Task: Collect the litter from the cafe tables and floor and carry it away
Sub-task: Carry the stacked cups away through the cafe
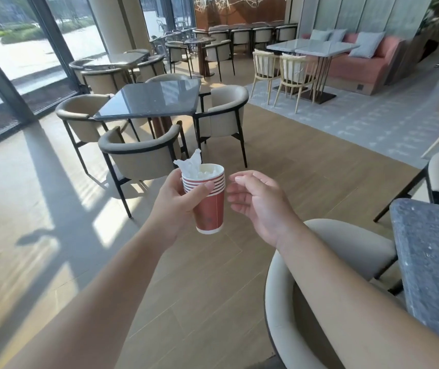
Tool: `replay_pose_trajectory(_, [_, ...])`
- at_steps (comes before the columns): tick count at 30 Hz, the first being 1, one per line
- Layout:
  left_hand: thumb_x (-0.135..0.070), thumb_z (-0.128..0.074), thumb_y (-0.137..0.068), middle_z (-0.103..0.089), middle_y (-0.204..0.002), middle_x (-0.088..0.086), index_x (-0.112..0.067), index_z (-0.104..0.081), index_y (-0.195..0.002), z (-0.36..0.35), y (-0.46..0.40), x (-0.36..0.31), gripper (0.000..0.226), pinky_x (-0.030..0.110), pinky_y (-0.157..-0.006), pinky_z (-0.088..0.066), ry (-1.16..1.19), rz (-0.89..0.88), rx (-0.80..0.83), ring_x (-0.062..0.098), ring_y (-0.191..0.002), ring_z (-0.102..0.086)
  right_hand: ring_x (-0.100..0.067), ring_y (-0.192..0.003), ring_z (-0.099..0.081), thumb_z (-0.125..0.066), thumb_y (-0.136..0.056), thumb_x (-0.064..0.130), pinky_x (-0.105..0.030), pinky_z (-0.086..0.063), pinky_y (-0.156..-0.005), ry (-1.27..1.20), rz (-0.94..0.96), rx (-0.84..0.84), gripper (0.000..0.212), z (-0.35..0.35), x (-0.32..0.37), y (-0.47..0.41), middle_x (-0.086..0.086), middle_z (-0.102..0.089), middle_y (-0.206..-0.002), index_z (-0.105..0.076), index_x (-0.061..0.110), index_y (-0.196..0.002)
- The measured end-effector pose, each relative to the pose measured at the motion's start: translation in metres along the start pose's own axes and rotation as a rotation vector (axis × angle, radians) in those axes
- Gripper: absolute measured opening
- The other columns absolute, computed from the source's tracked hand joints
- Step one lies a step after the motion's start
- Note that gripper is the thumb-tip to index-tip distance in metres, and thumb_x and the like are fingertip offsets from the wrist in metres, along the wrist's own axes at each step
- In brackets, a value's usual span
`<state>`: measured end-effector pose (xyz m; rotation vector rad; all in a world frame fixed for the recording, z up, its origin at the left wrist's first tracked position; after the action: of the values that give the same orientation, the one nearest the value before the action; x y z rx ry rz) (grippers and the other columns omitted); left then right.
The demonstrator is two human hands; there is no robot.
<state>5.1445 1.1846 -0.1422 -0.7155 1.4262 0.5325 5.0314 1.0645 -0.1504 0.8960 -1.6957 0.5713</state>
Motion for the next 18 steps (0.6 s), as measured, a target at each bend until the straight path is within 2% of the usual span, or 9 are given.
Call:
replay_pose_trajectory(7, [-0.026,-0.075,-0.080,-0.075,-0.108,0.002,-0.010,-0.060,-0.128,0.032,-0.075,0.027,0.053,0.021,-0.075,-0.055,0.054,0.023,0.012,0.012,-0.097,-0.071,-0.013,-0.068,-0.064,-0.053,-0.095,0.015,-0.026,-0.049,-0.064,0.022,-0.018,-0.052,0.015,-0.011,-0.014,-0.076,-0.001,-0.068,-0.076,-0.067,0.013,-0.094])
replay_pose_trajectory(18, [-0.031,-0.073,-0.083,-0.077,-0.110,-0.002,-0.016,-0.062,-0.127,0.129,-0.257,0.077,0.048,0.019,-0.076,-0.054,0.094,0.061,0.133,0.010,-0.100,-0.072,-0.013,-0.068,-0.063,-0.053,-0.095,0.017,-0.025,-0.050,-0.063,0.063,-0.038,-0.220,0.014,-0.085,-0.043,-0.248,0.000,-0.068,-0.077,-0.067,0.014,-0.094])
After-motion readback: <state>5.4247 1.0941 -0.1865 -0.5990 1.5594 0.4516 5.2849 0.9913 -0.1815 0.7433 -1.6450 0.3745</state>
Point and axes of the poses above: each hand's wrist, its own y-axis away from the middle knuckle, its own z-axis out of the back of the hand, x = y × z, the point moved 9 cm from there along -y, towards the middle knuckle
